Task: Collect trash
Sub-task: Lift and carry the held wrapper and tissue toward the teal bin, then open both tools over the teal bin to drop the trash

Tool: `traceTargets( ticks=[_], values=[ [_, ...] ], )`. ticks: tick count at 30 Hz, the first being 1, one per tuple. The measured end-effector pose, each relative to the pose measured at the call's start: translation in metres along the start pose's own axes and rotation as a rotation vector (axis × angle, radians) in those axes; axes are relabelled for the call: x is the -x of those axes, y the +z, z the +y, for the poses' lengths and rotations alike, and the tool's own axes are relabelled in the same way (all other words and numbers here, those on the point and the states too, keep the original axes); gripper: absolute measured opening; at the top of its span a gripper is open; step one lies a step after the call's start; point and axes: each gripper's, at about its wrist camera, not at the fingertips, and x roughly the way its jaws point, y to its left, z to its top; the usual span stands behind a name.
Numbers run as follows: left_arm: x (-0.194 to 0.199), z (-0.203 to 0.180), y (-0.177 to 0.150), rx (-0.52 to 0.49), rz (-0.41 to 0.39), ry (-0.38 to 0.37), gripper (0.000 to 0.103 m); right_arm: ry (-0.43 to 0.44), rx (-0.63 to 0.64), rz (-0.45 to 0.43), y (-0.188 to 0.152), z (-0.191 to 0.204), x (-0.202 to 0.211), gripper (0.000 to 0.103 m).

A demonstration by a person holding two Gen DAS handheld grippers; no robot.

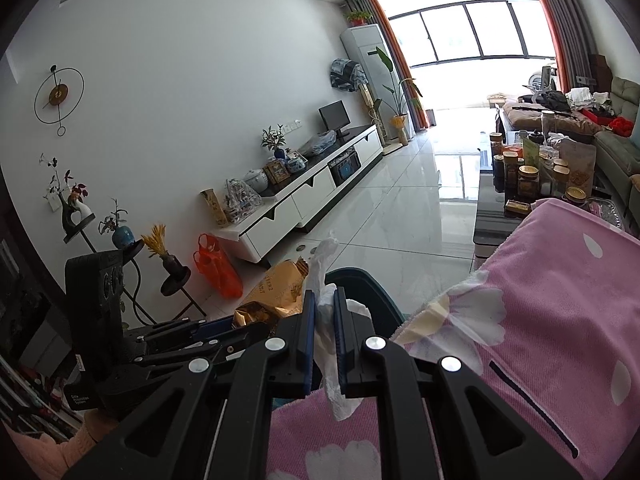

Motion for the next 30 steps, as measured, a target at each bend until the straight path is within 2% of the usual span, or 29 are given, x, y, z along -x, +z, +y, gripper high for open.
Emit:
traceTargets(
  ticks=[9, 18, 30],
  values=[
    [-0.01, -0.001, 0.001, 0.002, 0.013, 0.028, 0.028, 0.028, 0.004, 0.022, 0.008, 0.009, -0.023, 0.008],
    [-0.026, -0.001, 0.002, 0.011, 0.035, 0.041, 0.029, 0.03, -0.027, 0.083, 0.009, 0.002, -0.055, 0.008],
    [-0.057, 0.003, 0.0, 0.037, 0.086, 0.059, 0.032, -0.01, -0.03, 0.18, 0.002, 0.006, -0.092, 0.01]
  ],
)
